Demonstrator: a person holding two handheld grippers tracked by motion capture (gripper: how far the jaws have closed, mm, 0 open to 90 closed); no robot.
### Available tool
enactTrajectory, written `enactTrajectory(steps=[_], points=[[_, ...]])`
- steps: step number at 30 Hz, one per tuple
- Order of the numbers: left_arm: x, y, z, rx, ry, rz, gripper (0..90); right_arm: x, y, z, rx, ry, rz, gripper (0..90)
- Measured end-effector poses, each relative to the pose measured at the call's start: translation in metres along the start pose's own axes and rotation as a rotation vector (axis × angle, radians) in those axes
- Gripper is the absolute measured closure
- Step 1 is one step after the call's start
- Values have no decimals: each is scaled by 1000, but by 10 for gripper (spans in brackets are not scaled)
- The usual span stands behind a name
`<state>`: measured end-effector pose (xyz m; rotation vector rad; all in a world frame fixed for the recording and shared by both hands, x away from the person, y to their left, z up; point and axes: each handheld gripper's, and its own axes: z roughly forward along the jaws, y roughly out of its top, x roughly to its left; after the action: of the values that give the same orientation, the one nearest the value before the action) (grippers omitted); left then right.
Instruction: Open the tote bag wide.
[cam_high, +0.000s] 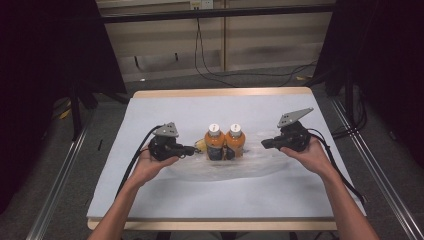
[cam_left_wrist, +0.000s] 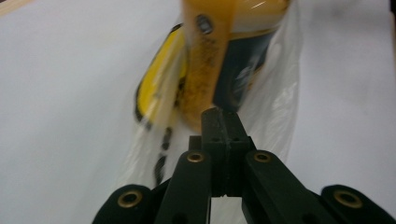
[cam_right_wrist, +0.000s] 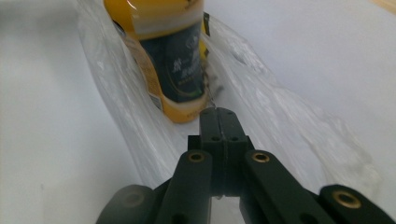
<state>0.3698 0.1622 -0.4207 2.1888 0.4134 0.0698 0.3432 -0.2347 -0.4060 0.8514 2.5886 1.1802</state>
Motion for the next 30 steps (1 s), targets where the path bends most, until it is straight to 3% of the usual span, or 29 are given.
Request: enactTrajectory(steps=[3,5,9,10,12,16,19,23,30], points=[[-7,4,5,-33,-21,11,894,1,2,4,-24,19,15,900],[-18,11,16,-63,-23,33,894,0,3,7,-26,11,24,900],[-31,19,29,-80,-46,51,895,2,11,11,-32,14,12,900],[-34,20,33,-82,-31,47,894,3,13,12,-34,22,6,900],[-37,24,39,-56,-24,69,890,3,17,16,-27,19,-1,900],[-41,27,47,-87,-40,50,900,4,22,25,-19,22,-1,900],[-46,26,56,-58,-32,71,900,2,28,31,-18,23,-7,900],[-47,27,62,-77,-30,87,900,-2,32,42,14,12,-4,900],[-46,21,76,-57,14,61,900,-8,34,57,7,21,13,900]])
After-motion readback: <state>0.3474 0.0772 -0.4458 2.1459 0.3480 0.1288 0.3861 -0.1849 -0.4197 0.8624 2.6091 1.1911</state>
